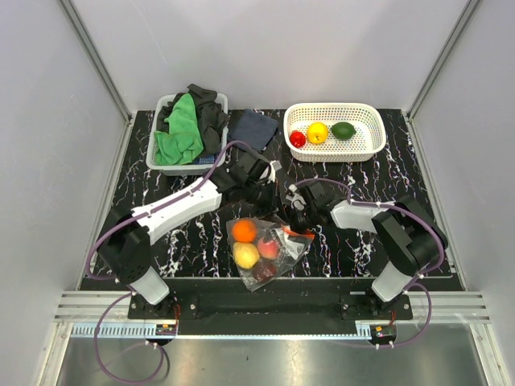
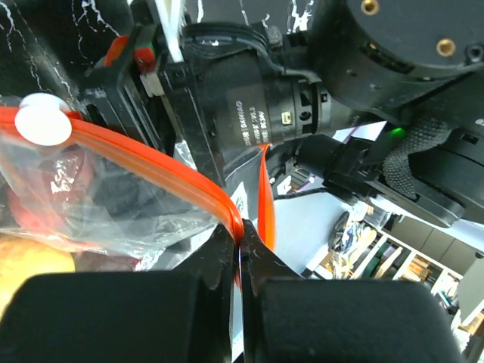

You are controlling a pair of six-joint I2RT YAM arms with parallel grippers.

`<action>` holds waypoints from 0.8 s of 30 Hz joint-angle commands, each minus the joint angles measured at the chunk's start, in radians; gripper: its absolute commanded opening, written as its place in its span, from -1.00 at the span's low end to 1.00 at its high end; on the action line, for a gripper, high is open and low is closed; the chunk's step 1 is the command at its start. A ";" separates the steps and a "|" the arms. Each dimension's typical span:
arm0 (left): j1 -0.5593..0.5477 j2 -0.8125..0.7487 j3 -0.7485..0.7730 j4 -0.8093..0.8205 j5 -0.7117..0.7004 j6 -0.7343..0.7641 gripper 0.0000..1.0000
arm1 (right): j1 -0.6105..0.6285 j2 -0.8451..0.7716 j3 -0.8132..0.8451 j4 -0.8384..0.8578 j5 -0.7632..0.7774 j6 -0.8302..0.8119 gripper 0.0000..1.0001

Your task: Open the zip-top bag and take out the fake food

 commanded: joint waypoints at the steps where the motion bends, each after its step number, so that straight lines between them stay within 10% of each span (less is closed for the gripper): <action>1: -0.010 -0.025 -0.053 0.068 -0.048 -0.029 -1.00 | 0.012 0.027 -0.049 0.121 -0.055 0.004 0.69; 5: -0.010 -0.051 -0.101 0.085 -0.061 -0.046 -1.00 | 0.012 0.070 -0.067 0.201 -0.109 0.051 0.55; 11: -0.009 -0.092 -0.149 0.087 -0.082 -0.038 -1.00 | 0.012 -0.003 -0.078 0.257 -0.124 0.153 -0.27; 24: 0.123 -0.146 -0.166 -0.014 -0.082 0.155 -1.00 | 0.004 -0.271 0.239 -0.438 0.164 -0.131 -0.82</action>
